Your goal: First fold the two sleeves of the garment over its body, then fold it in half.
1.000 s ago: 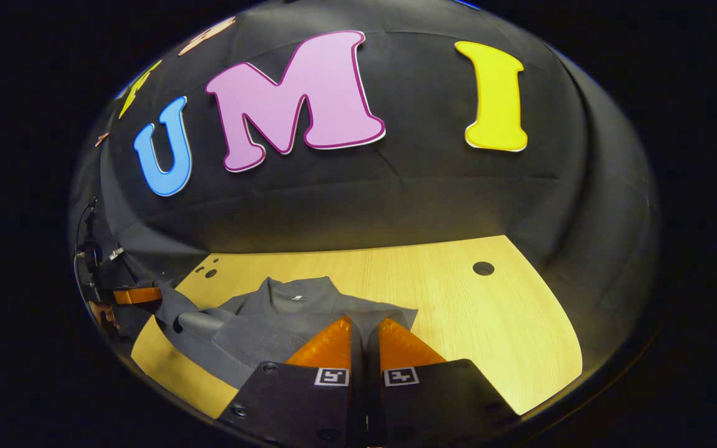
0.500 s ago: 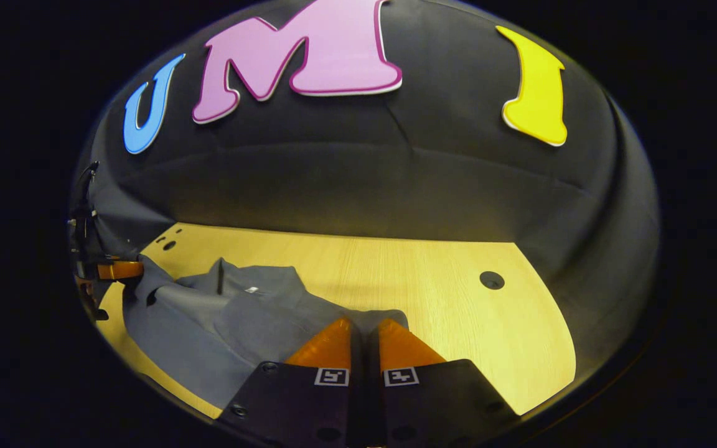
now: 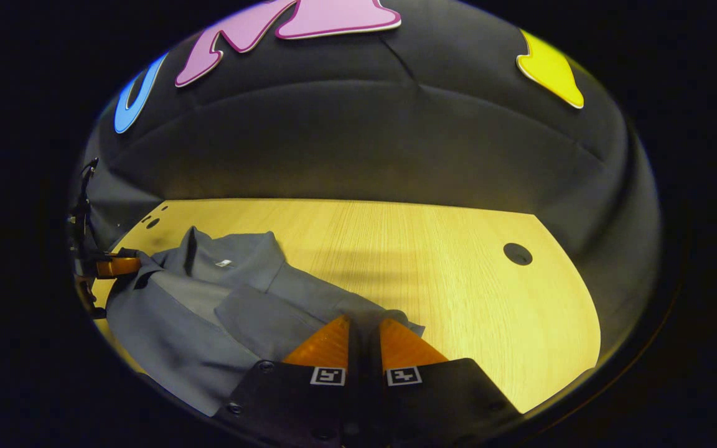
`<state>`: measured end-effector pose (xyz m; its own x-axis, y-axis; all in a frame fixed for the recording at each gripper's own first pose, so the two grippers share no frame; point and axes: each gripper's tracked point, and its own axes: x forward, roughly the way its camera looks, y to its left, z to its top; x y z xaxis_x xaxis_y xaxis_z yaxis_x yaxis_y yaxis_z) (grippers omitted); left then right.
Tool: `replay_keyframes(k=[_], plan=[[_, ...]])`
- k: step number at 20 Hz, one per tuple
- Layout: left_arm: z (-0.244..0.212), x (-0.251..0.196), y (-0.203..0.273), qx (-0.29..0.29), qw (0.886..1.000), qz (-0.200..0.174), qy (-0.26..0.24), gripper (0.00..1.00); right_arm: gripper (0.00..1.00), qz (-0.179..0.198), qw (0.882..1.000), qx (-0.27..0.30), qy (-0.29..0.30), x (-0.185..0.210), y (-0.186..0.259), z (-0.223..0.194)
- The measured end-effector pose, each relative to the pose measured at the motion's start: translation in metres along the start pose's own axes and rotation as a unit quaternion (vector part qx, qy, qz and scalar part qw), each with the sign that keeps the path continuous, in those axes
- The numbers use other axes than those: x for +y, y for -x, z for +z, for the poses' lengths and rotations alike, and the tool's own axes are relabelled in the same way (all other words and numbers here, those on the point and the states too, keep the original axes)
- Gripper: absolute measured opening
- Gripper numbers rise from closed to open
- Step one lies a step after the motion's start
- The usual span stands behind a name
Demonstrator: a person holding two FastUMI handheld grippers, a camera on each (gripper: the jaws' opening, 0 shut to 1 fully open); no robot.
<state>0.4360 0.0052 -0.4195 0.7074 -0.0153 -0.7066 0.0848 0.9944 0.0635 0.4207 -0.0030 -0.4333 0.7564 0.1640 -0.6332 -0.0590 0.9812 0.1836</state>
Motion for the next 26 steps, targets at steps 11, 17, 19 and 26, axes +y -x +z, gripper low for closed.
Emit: replay_keyframes(k=[11, 17, 19, 26], plan=[[0.011, -0.008, 0.025, -0.025, 1.000, 0.003, 0.014, 0.72, 0.71, 0.007, 0.998, -0.017, -0.058, -0.001, 0.026, 0.026], [0.039, -0.024, 0.075, -0.066, 0.998, -0.008, 0.001, 0.97, 0.82, 0.028, 0.997, -0.048, -0.062, 0.011, 0.083, 0.050], [0.050, -0.027, 0.101, -0.083, 0.996, -0.014, -0.008, 0.97, 0.85, 0.034, 0.996, -0.066, -0.059, 0.014, 0.110, 0.061], [0.081, -0.057, 0.205, -0.153, 0.986, -0.049, -0.033, 0.96, 0.85, 0.064, 0.988, -0.122, -0.065, 0.035, 0.209, 0.085]])
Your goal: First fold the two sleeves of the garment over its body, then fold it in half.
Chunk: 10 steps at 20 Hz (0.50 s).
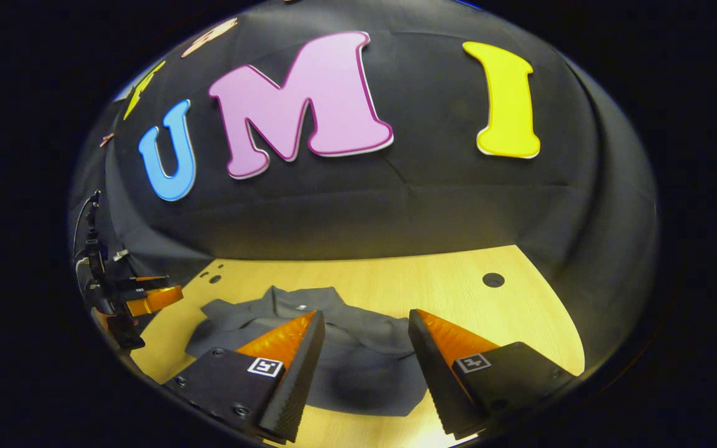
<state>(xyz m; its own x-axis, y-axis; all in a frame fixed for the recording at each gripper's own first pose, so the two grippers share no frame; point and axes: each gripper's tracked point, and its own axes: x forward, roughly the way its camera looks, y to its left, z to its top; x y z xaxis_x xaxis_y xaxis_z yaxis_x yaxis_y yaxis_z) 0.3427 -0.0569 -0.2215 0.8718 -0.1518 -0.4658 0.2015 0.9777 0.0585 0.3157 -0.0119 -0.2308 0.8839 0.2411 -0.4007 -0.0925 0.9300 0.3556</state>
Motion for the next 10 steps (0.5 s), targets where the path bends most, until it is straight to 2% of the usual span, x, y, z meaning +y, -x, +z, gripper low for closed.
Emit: replay_keyframes(k=[4, 7, 10], plan=[[0.014, -0.024, 0.061, -0.031, 0.999, -0.018, 0.017, 0.97, 0.84, 0.014, 1.000, -0.012, 0.024, 0.018, 0.048, 0.000], [0.009, -0.037, 0.103, -0.041, 0.998, -0.020, 0.042, 0.96, 0.85, 0.030, 0.999, -0.013, 0.039, 0.034, 0.079, -0.010], [-0.003, -0.046, 0.139, -0.041, 0.998, -0.018, 0.042, 0.96, 0.85, 0.048, 0.998, -0.015, 0.045, 0.047, 0.104, -0.020]])
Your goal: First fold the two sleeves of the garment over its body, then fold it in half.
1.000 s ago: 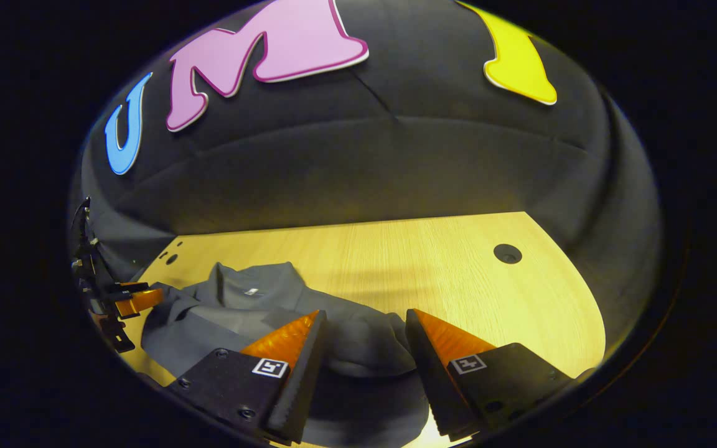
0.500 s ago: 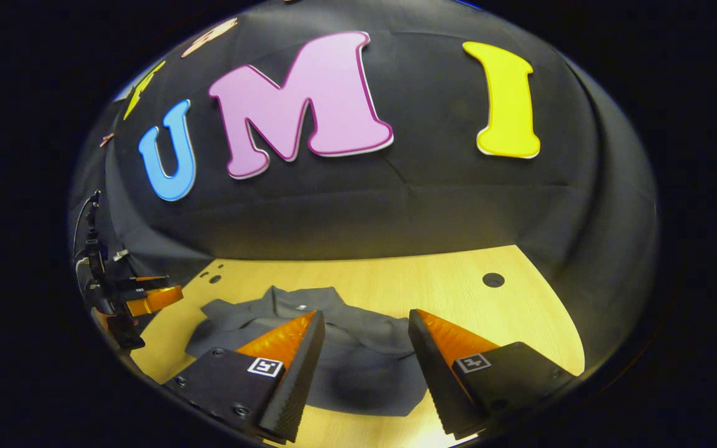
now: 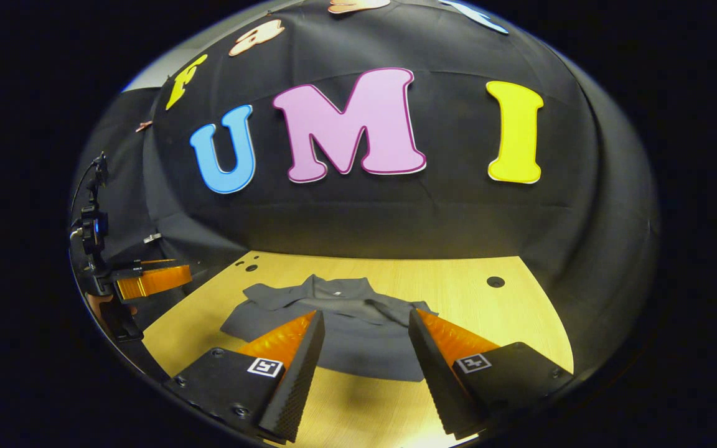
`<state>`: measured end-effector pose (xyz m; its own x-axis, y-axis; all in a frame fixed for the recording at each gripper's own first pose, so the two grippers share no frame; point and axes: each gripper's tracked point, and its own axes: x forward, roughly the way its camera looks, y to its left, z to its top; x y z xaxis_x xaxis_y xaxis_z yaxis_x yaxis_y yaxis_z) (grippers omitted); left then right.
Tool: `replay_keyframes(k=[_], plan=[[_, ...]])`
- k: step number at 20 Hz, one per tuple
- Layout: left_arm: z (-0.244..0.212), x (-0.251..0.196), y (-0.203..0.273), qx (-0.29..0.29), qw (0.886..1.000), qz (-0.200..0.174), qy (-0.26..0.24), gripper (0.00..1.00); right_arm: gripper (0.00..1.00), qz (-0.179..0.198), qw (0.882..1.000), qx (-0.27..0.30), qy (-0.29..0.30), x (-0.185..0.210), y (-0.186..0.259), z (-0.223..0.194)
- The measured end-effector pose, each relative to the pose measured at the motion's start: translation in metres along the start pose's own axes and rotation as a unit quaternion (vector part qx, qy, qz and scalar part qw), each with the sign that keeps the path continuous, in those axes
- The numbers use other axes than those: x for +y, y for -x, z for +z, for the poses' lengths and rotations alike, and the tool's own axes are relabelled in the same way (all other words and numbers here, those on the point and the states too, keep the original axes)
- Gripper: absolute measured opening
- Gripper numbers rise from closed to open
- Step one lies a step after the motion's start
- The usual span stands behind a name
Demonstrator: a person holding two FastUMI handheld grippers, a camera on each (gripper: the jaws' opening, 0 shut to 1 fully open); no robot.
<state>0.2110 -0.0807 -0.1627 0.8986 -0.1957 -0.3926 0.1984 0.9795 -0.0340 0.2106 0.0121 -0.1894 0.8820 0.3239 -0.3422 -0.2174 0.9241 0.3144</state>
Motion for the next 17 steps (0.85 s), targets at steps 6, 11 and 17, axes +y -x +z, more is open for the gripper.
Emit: replay_keyframes(k=[6, 11, 17], plan=[[-0.027, -0.024, 0.056, 0.015, 1.000, 0.007, 0.013, 0.96, 0.86, 0.040, 0.999, 0.007, -0.014, 0.013, 0.022, -0.018], [-0.055, -0.027, 0.075, 0.034, 0.997, 0.056, 0.036, 0.97, 0.86, 0.068, 0.996, 0.059, -0.023, 0.010, 0.030, -0.055], [-0.075, -0.028, 0.095, 0.047, 0.995, 0.085, 0.028, 0.97, 0.86, 0.100, 0.993, 0.066, -0.014, 0.017, 0.041, -0.062]])
